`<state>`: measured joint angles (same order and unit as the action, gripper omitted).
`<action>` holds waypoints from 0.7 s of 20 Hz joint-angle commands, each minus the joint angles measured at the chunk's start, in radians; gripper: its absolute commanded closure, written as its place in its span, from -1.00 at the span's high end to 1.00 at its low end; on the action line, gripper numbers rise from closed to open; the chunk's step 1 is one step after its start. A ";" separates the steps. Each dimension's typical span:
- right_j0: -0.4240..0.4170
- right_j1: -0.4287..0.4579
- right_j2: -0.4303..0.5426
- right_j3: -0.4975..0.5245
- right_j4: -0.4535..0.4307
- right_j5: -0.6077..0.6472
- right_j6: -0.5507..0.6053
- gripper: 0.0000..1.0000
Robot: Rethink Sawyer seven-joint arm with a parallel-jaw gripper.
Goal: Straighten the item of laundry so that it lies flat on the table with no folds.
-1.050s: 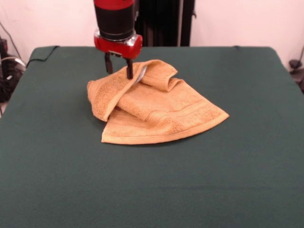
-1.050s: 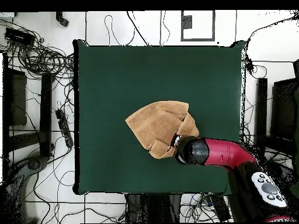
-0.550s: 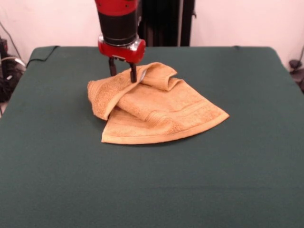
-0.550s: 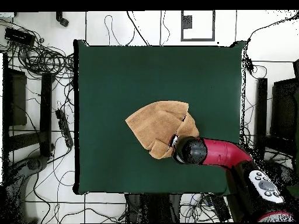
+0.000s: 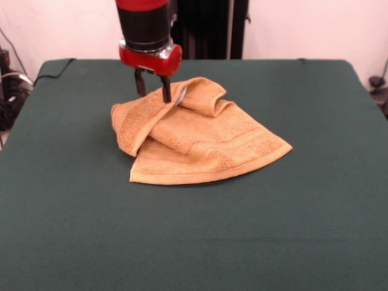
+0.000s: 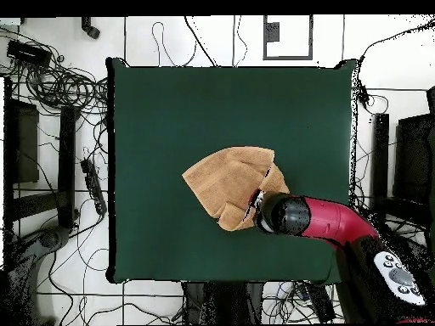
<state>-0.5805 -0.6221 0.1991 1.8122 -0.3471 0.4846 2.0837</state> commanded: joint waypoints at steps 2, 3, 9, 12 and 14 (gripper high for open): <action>0.007 -0.069 0.134 0.062 0.089 0.157 -0.032 1.00; 0.005 -0.075 0.135 0.063 0.092 0.165 -0.038 1.00; -0.011 -0.125 0.154 0.068 0.116 0.242 -0.073 1.00; -0.008 -0.099 0.160 0.068 0.117 0.195 -0.055 1.00; 0.001 -0.079 0.156 0.065 0.113 0.160 -0.038 1.00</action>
<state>-0.6101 -0.7422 0.2167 1.8131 -0.2767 0.5999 2.0837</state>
